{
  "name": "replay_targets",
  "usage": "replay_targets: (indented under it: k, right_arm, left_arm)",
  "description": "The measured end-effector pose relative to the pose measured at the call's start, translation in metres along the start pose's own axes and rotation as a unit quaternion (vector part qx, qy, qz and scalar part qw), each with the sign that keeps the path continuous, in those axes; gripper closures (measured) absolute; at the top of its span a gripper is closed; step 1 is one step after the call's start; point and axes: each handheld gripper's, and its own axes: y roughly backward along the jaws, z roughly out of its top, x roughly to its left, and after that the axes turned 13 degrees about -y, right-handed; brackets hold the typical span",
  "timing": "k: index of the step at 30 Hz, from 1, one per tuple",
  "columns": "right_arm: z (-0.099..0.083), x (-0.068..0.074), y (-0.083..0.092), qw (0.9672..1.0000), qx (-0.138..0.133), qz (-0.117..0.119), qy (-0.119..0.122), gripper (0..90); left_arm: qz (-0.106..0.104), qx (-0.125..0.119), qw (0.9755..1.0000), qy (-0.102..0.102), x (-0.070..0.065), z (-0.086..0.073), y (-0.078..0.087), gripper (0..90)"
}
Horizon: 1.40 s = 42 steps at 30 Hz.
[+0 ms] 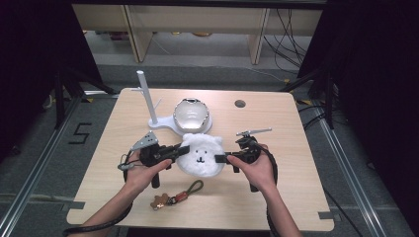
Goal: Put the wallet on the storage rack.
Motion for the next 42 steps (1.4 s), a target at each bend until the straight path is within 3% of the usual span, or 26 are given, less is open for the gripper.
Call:
replay_targets:
  k: [3, 7, 11, 12, 17, 18, 19, 22, 23, 24, 29, 34, 35, 36, 39, 42]
  right_arm:
    - [0.001, 0.004, 0.004, 0.9998, -0.004, -0.014, 0.009, 74.7]
    - [0.005, 0.01, 0.008, 0.9977, -0.016, -0.044, 0.049, 76.3]
    - [0.009, 0.019, 0.013, 0.9935, -0.031, -0.07, 0.083, 77.2]
    - [0.011, 0.021, 0.014, 0.9907, -0.037, -0.079, 0.104, 77.3]
    - [0.026, 0.027, 0.02, 0.9841, -0.054, -0.107, 0.131, 77.6]
    - [0.029, 0.027, 0.019, 0.9822, -0.063, -0.112, 0.136, 77.7]
    - [0.033, 0.029, 0.02, 0.9825, -0.059, -0.114, 0.135, 77.6]
    - [0.044, 0.029, 0.019, 0.977, -0.068, -0.128, 0.156, 77.7]
    - [0.049, 0.031, 0.02, 0.9765, -0.055, -0.135, 0.159, 77.7]
    - [0.051, 0.031, 0.017, 0.976, -0.067, -0.133, 0.159, 77.7]
    - [0.067, 0.031, 0.013, 0.9725, -0.057, -0.147, 0.172, 77.7]
    - [0.081, 0.036, 0.006, 0.9695, -0.061, -0.151, 0.183, 77.6]
    - [0.084, 0.038, 0.006, 0.969, -0.059, -0.151, 0.186, 77.7]
    - [0.087, 0.04, 0.006, 0.9707, -0.055, -0.15, 0.179, 77.6]
    - [0.099, 0.041, 0.003, 0.9675, -0.058, -0.153, 0.193, 77.7]
    - [0.108, 0.044, -0.001, 0.968, -0.059, -0.155, 0.188, 77.7]
  left_arm:
    - [0.001, -0.002, 1.0, -0.005, -0.002, -0.001, -0.001, 76.8]
    - [0.009, 0.005, 0.9997, -0.022, -0.001, -0.003, -0.004, 72.0]
    - [0.027, 0.017, 0.9988, -0.036, 0.004, -0.002, -0.001, 56.1]
    - [0.033, 0.02, 0.9985, -0.04, 0.005, -0.002, 0.002, 52.0]
    - [0.065, 0.022, 0.9966, -0.046, 0.013, -0.007, 0.027, 44.6]
    - [0.074, 0.025, 0.9958, -0.047, 0.014, -0.009, 0.034, 44.3]
    - [0.082, 0.025, 0.9952, -0.047, 0.016, -0.011, 0.042, 44.2]
    - [0.11, 0.027, 0.9924, -0.048, 0.022, -0.019, 0.064, 43.8]
    - [0.119, 0.023, 0.9914, -0.049, 0.025, -0.021, 0.071, 43.8]
    - [0.131, 0.026, 0.9899, -0.048, 0.027, -0.023, 0.078, 43.8]
    - [0.175, 0.029, 0.9832, -0.044, 0.034, -0.034, 0.103, 43.8]
    - [0.188, 0.034, 0.9807, -0.04, 0.035, -0.042, 0.108, 43.8]
    - [0.187, 0.029, 0.9812, -0.04, 0.035, -0.043, 0.106, 43.7]
    - [0.19, 0.036, 0.9803, -0.04, 0.035, -0.043, 0.107, 43.7]
    - [0.192, 0.037, 0.98, -0.039, 0.036, -0.046, 0.104, 43.7]
    - [0.191, 0.036, 0.9801, -0.041, 0.036, -0.049, 0.1, 43.7]
